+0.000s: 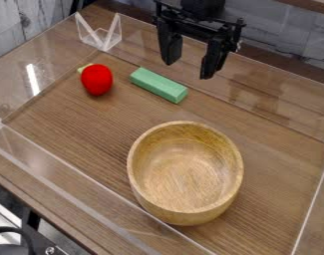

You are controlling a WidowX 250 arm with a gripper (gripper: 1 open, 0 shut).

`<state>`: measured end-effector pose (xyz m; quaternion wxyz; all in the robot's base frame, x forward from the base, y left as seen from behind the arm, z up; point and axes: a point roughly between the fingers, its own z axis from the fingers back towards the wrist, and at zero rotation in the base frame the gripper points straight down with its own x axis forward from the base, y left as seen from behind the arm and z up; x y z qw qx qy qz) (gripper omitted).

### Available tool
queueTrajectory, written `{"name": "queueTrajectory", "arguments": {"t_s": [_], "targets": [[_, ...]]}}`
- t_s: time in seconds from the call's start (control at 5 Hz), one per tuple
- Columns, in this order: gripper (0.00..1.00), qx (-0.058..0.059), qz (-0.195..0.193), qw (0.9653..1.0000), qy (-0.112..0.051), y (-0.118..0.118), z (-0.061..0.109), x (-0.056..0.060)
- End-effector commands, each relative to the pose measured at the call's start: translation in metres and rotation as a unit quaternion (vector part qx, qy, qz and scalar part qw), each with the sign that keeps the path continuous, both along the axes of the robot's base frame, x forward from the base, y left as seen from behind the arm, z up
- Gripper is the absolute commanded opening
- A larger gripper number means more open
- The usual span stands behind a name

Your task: Move the red fruit to the right side of the table

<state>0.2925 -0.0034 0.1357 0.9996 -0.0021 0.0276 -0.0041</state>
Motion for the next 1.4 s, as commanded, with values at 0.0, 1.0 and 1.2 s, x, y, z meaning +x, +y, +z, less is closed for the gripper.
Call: {"name": "queueTrajectory", "arguments": {"t_s": [0.0, 1.0, 1.2], "targets": [[1.00, 0.001, -0.006, 0.9999, 0.014, -0.005, -0.023, 0.003], [1.00, 0.054, 0.056, 0.9961, -0.041, 0.172, -0.028, -0.011], [1.00, 0.056, 0.091, 0.9934, -0.042, 0.180, -0.037, 0.000]]}}
